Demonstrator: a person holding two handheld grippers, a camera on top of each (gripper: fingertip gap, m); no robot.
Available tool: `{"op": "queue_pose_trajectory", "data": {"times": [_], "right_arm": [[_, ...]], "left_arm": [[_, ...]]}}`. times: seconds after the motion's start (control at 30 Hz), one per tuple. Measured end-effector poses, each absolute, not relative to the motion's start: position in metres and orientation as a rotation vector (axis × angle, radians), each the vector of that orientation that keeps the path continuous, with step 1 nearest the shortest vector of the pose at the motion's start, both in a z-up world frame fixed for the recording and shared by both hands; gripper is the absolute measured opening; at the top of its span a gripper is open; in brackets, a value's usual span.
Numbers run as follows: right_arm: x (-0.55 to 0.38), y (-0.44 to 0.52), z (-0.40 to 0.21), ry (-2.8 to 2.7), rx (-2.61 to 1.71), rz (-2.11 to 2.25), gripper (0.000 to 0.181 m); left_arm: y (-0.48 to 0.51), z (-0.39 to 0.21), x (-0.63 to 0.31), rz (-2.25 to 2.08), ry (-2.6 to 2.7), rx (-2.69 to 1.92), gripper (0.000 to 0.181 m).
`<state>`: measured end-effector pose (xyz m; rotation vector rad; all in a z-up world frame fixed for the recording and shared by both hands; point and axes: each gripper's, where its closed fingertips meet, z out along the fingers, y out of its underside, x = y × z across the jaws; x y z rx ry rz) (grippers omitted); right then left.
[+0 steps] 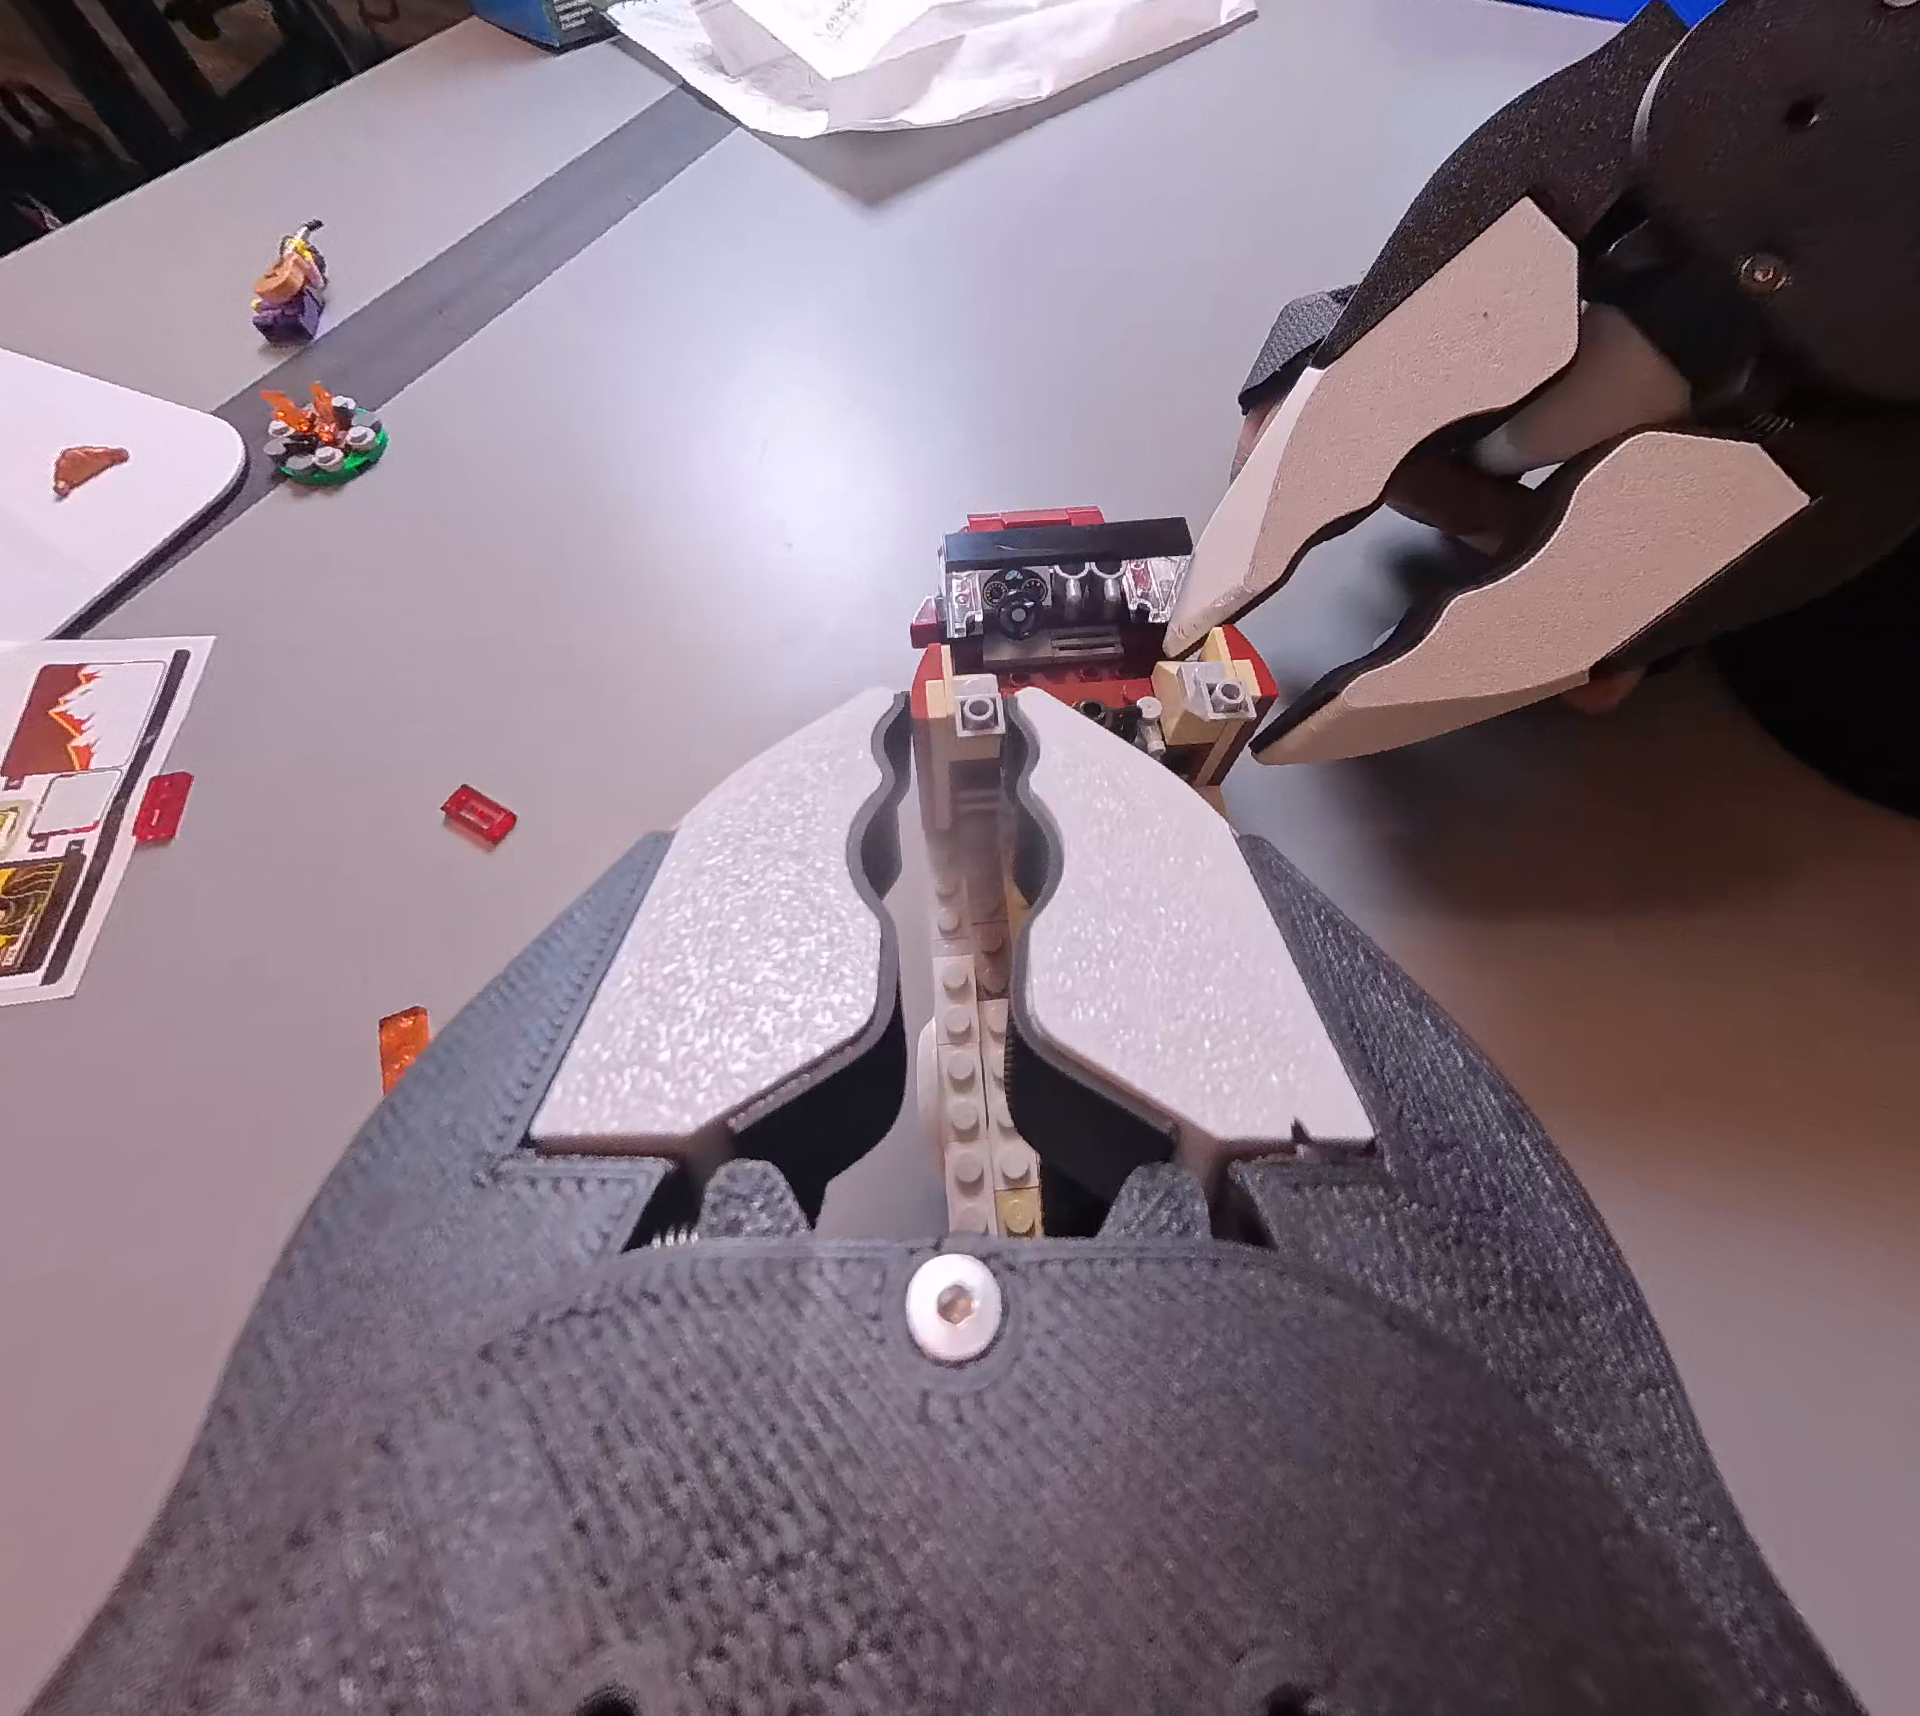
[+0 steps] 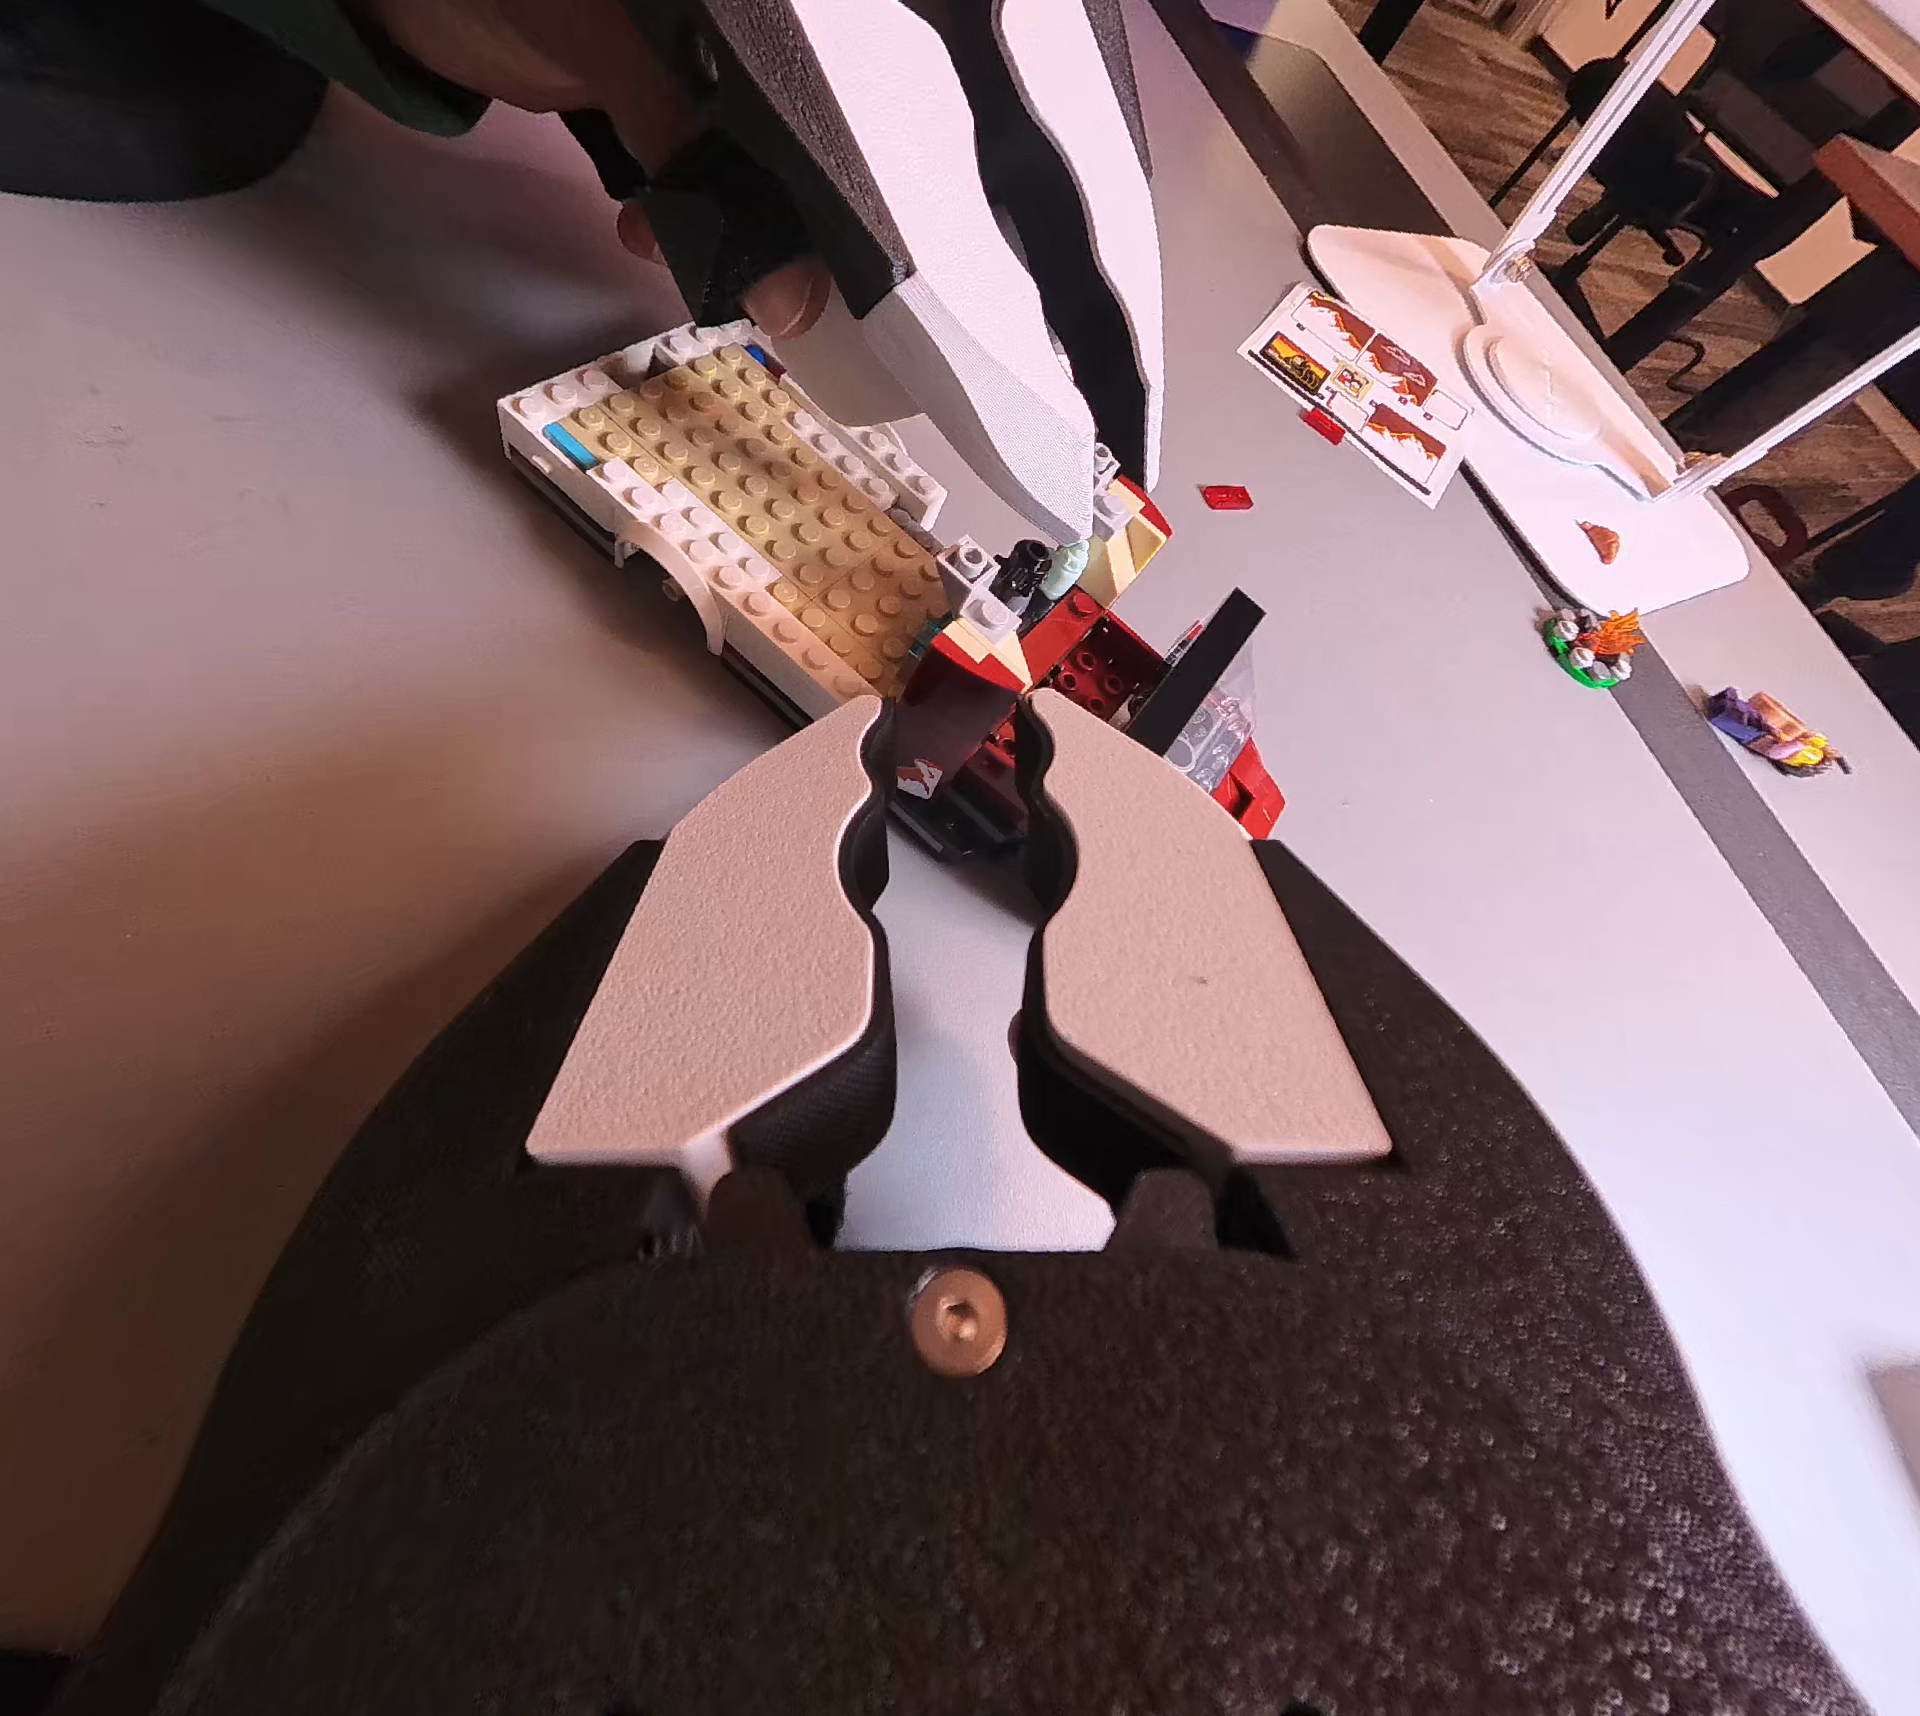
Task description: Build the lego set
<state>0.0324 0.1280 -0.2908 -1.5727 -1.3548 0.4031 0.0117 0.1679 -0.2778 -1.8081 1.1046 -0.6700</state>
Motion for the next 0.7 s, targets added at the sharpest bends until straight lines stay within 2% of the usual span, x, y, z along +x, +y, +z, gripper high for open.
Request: {"op": "queue_pose_trajectory", "data": {"times": [0.17, 0.4, 0.53, 0.7], "right_arm": [[0.032, 0.127, -0.291, -1.360, -1.571, 0.401, 0.021], [0.032, 0.126, -0.291, -1.368, -1.565, 0.397, 0.022], [0.033, 0.126, -0.291, -1.366, -1.566, 0.397, 0.022], [0.033, 0.128, -0.291, -1.355, -1.575, 0.394, 0.020]], "left_arm": [[0.166, -0.277, 0.011, -0.693, 1.111, -1.803, 0.017], [0.160, -0.276, 0.005, -0.775, 1.123, -1.800, 0.028], [0.155, -0.296, -0.010, -0.750, 1.191, -1.895, 0.037], [0.147, -0.308, -0.034, -0.744, 1.225, -2.022, 0.040]]}}
